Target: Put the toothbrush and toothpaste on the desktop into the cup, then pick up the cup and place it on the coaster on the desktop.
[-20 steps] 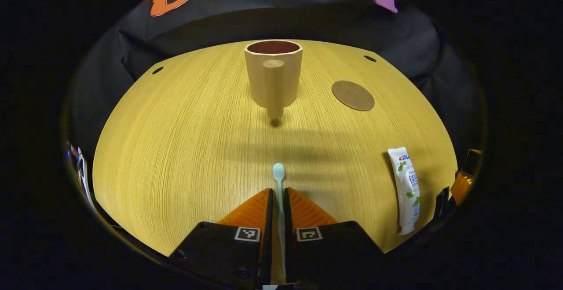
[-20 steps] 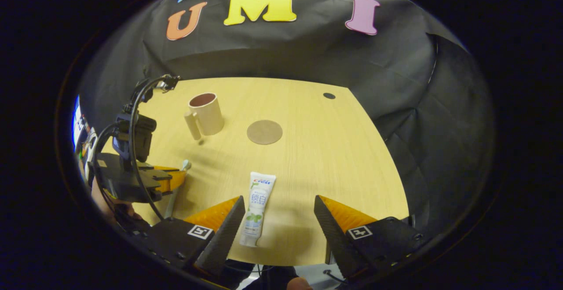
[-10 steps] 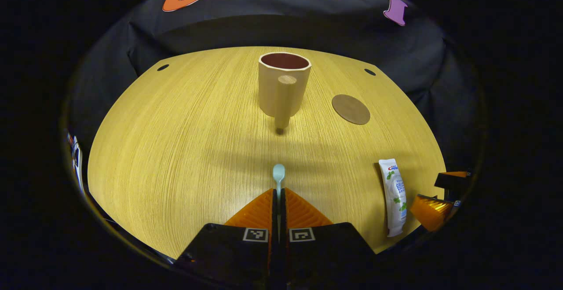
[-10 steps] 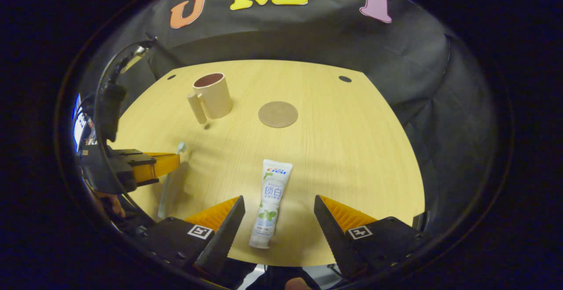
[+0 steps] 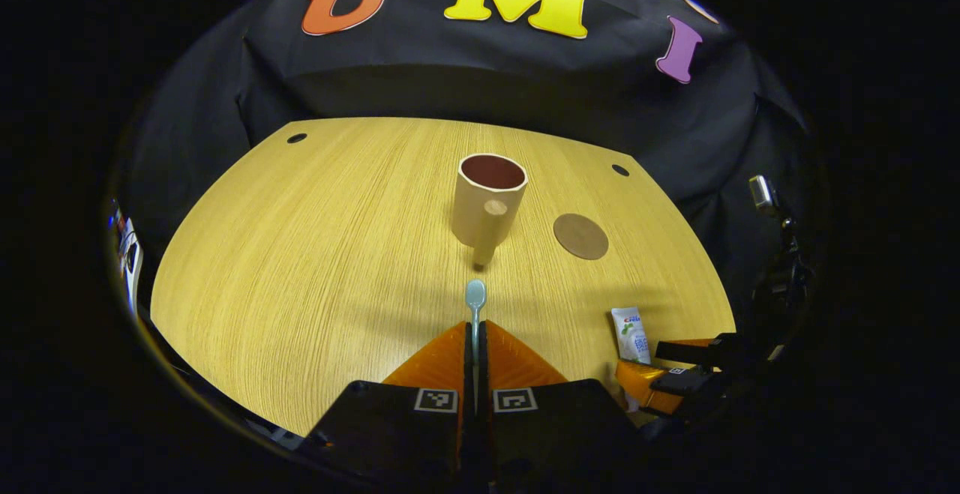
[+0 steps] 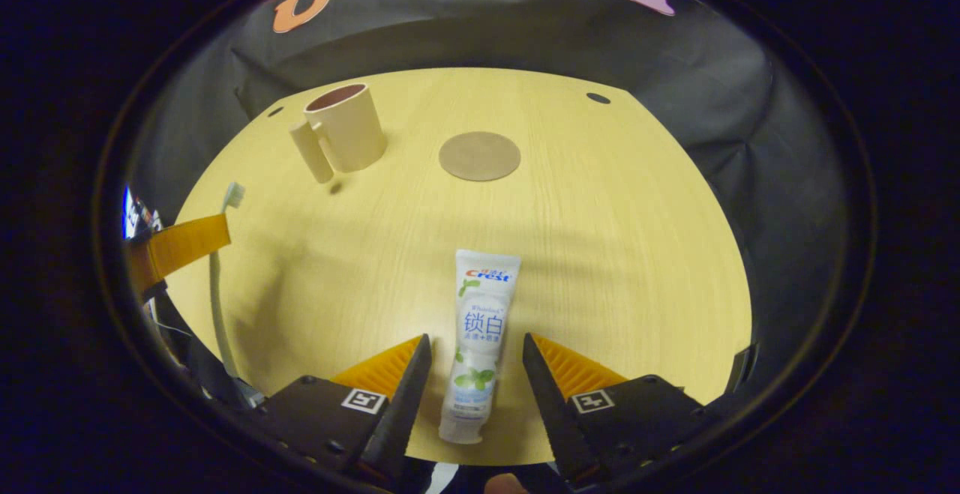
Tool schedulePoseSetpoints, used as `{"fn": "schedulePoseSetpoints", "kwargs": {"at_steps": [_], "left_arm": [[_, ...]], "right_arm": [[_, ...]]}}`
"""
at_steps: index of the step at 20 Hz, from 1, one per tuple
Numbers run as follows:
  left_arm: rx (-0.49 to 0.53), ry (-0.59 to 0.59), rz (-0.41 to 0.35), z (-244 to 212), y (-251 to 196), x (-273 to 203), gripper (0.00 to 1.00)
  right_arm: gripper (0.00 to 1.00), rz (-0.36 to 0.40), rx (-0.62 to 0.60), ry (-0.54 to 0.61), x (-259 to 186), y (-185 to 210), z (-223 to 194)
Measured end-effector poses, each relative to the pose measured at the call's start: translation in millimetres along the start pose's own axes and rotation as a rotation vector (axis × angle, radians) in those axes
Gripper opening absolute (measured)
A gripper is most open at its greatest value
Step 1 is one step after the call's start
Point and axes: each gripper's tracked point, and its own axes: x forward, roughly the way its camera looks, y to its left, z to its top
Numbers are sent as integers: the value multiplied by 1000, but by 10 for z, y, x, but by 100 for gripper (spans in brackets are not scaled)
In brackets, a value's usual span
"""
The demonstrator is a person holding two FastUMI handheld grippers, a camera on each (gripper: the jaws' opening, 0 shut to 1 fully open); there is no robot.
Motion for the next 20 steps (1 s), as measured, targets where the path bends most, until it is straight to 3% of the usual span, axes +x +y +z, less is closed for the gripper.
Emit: {"fn": "schedulePoseSetpoints", "kwargs": {"at_steps": [3, 5, 6, 7, 8, 12, 15, 16, 20], "left_arm": [[1, -22, -3, 69, -6, -75, 3], [8, -35, -5, 114, -10, -123, 3], [9, -42, -8, 139, -21, -140, 3], [7, -51, -11, 189, -29, -151, 3], [7, -64, -14, 242, -40, -170, 4], [19, -140, -35, 512, -58, -195, 3], [30, -199, -52, 775, -79, -155, 3], [32, -222, -56, 889, -101, -142, 3], [46, -321, -84, 1338, -172, -3, 3]], "right_arm": [[71, -5, 23, 13, 71, -3, 6], [51, -12, 35, 23, 107, -21, -9], [46, -9, 41, 31, 117, -12, -27], [51, -4, 57, 21, 106, -34, 11], [34, -5, 65, 25, 99, -50, 0], [22, 20, 88, 19, 71, -50, 36], [22, 59, 100, -29, -97, -64, 144], [11, 88, 107, -50, -189, -56, 165], [11, 121, 130, -114, -481, -162, 272]]}}
